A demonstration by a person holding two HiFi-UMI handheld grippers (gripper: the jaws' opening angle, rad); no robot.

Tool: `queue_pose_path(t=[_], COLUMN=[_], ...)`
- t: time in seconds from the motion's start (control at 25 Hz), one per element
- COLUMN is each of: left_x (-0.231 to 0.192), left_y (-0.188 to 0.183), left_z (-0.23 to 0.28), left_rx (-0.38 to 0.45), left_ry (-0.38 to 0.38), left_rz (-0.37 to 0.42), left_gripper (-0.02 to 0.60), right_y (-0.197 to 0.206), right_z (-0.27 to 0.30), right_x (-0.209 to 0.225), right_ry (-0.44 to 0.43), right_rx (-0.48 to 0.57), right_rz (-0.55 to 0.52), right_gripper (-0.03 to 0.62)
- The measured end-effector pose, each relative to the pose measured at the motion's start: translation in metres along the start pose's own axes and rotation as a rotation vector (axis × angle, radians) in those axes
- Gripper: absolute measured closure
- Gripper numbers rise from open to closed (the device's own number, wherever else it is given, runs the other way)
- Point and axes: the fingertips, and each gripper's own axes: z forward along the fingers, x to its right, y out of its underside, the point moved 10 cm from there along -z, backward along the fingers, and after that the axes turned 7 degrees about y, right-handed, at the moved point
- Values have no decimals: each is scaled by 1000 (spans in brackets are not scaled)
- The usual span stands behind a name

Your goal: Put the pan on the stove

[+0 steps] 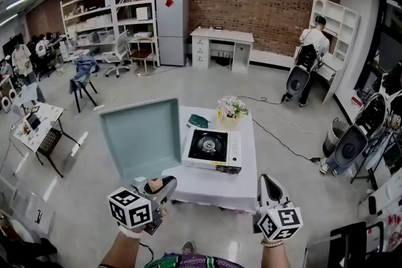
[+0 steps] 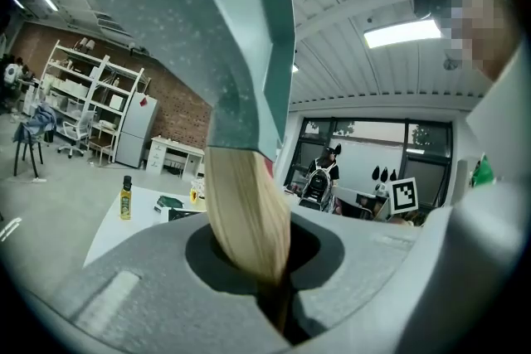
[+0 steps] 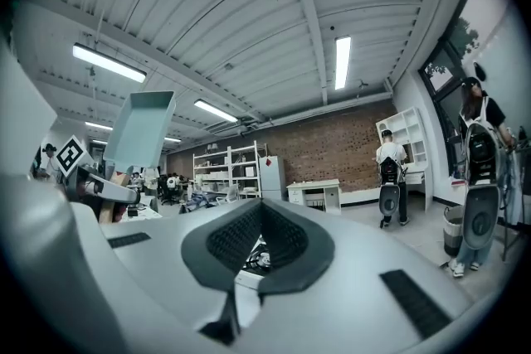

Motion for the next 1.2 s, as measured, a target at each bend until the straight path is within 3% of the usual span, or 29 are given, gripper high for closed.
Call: queue_pose_path(t=[0.6, 1.2], left_x=[-112, -148], left_y=[-22, -13], left_z=[11, 54], left_rx=[-61, -98], left_ry=[130, 248], left_rz=[18, -40], left_gripper=[543, 543], right_y=[-1, 10], right_z=[88, 128], right_x=[-73, -67], right_ry=[41, 69], right_rx=[-2, -44], right_rz=[-59, -78], right_gripper=[592, 592])
